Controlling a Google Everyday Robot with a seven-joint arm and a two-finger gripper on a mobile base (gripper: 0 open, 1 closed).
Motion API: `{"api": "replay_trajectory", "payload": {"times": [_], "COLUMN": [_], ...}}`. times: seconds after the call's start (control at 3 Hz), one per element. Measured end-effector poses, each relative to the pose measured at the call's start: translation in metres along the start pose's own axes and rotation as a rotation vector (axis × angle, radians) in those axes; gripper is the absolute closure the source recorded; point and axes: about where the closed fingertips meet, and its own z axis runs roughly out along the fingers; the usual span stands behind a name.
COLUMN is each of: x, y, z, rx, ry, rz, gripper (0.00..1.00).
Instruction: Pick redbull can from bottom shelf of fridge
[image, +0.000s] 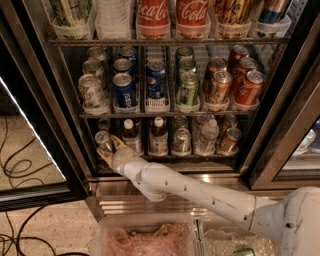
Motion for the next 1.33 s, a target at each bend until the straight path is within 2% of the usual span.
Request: {"api": "replay_trajectory", "payload": {"times": [0.67,1.33], "x": [-0.035,-0.05], "y": [-0.005,-0.009], "z": [-0.007,-0.02], "rx": [-0.016,-0.014], "ry": [-0.048,-0.053], "rz": [-0.032,-0.062], "gripper": [1.0,1.0]}}
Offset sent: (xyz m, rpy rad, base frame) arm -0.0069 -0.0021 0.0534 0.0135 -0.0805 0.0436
